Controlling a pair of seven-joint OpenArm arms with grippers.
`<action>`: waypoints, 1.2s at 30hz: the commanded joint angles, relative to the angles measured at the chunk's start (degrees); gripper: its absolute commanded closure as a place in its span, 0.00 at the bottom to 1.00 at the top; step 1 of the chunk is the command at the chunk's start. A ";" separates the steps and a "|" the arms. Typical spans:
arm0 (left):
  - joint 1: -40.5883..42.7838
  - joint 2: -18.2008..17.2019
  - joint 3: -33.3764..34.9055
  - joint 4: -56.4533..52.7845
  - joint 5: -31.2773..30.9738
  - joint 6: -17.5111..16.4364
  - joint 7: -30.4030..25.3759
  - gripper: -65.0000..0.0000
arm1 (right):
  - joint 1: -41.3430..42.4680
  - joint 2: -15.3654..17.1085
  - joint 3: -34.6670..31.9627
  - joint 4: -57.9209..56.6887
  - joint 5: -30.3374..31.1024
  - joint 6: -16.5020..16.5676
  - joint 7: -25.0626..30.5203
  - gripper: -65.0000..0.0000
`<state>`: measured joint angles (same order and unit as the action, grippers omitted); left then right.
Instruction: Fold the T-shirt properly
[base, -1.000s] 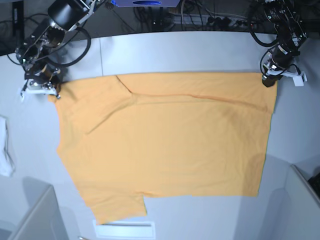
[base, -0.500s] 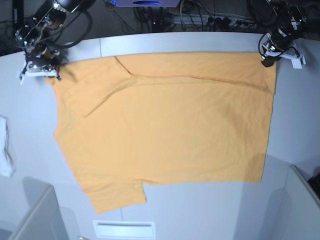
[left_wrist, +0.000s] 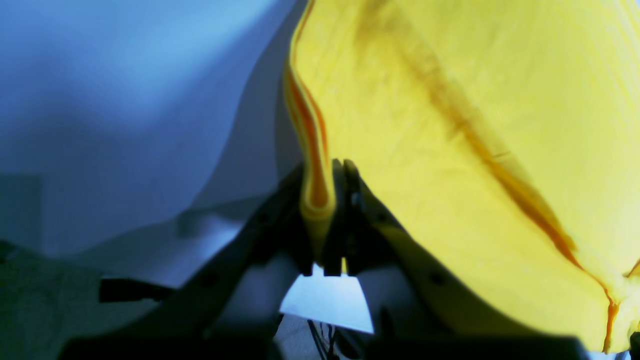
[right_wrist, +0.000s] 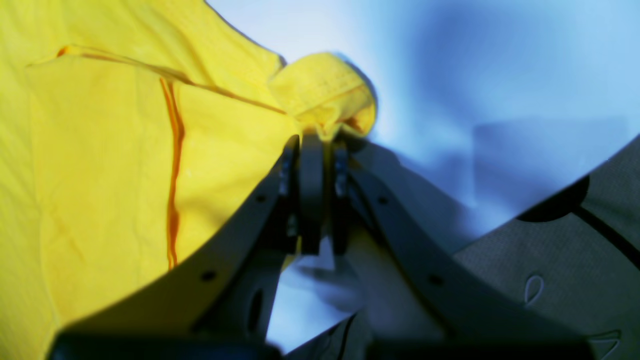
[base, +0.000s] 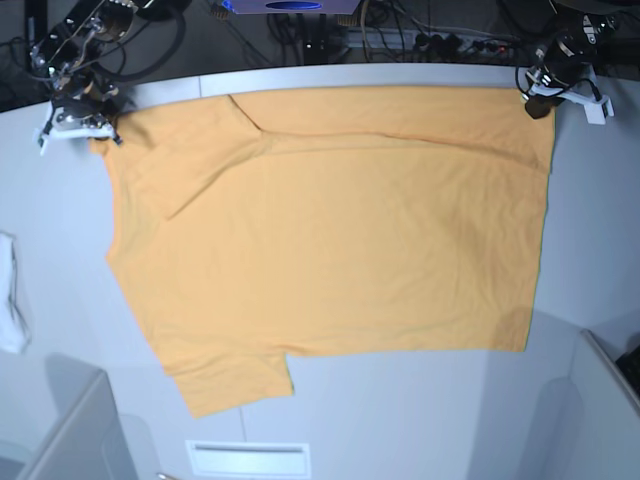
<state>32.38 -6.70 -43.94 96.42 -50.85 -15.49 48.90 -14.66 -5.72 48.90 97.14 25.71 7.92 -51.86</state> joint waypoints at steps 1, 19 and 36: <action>0.45 -0.73 -0.50 0.76 -0.45 -0.38 -0.95 1.00 | -0.51 0.48 0.19 1.01 -0.26 -0.06 0.47 1.00; 2.12 -0.47 -0.41 0.41 -0.27 -0.38 -0.86 1.00 | -2.09 0.66 0.19 4.44 -0.70 -0.06 -0.50 1.00; 2.04 -0.38 -0.50 0.59 -0.45 -0.38 -0.86 0.40 | -2.44 1.01 0.28 11.82 -0.79 -0.06 -4.36 0.80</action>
<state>33.80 -6.55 -43.97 96.23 -51.16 -15.59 48.18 -16.91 -5.34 48.90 107.68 24.45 7.92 -56.84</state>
